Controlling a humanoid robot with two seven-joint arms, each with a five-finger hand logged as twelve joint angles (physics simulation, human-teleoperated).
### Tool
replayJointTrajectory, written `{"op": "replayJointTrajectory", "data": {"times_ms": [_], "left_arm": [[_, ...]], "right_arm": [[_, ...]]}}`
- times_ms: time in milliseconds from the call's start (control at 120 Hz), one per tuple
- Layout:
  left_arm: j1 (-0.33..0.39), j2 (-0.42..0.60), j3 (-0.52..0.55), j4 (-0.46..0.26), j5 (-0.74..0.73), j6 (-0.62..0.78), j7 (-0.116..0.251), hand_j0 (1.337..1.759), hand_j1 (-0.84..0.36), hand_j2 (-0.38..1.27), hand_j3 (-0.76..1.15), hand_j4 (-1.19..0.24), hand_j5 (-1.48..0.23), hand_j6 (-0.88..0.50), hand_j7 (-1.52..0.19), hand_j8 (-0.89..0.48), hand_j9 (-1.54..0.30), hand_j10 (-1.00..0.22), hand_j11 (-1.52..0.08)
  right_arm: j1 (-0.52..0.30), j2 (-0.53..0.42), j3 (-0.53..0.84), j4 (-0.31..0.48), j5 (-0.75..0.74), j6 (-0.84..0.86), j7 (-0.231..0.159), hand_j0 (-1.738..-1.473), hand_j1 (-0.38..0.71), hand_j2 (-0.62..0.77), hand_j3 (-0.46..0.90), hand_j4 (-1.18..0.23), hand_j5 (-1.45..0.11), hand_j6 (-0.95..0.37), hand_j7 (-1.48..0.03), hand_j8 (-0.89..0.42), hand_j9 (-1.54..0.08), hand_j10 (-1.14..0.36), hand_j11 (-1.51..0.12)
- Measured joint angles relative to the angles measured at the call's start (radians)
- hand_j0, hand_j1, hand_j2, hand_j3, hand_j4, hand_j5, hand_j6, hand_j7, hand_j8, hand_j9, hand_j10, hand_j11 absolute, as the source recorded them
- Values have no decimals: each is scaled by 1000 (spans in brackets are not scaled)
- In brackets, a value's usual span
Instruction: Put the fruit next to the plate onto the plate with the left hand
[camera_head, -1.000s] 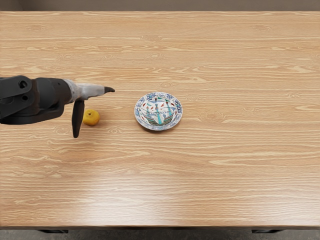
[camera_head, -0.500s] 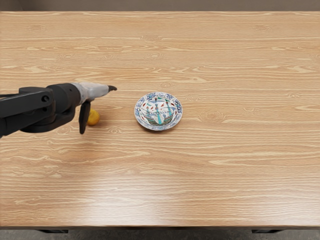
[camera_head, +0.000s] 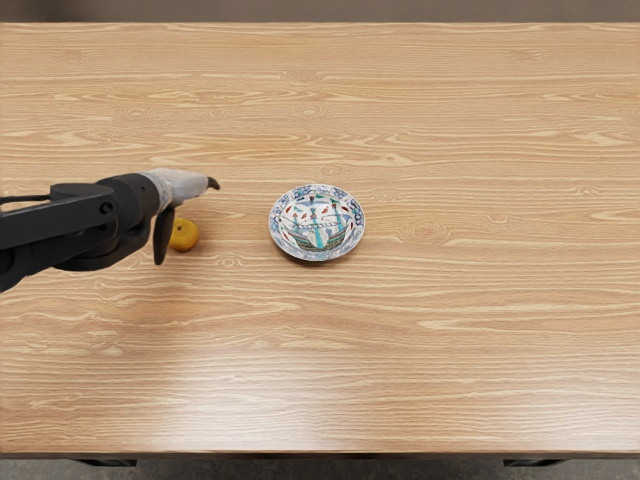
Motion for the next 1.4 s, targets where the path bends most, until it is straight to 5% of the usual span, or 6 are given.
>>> {"op": "replayJointTrajectory", "data": {"times_ms": [1400], "left_arm": [[35, -9, 17, 5, 8, 28, 0, 1658, 14, 59, 0, -284, -365, -285, -365, -285, -365, -284, -365]], "right_arm": [[0, 0, 0, 0, 1, 0, 0, -1658, -320, -5, 0, -24, -31, -24, -31, -24, -31, -24, -31]]}}
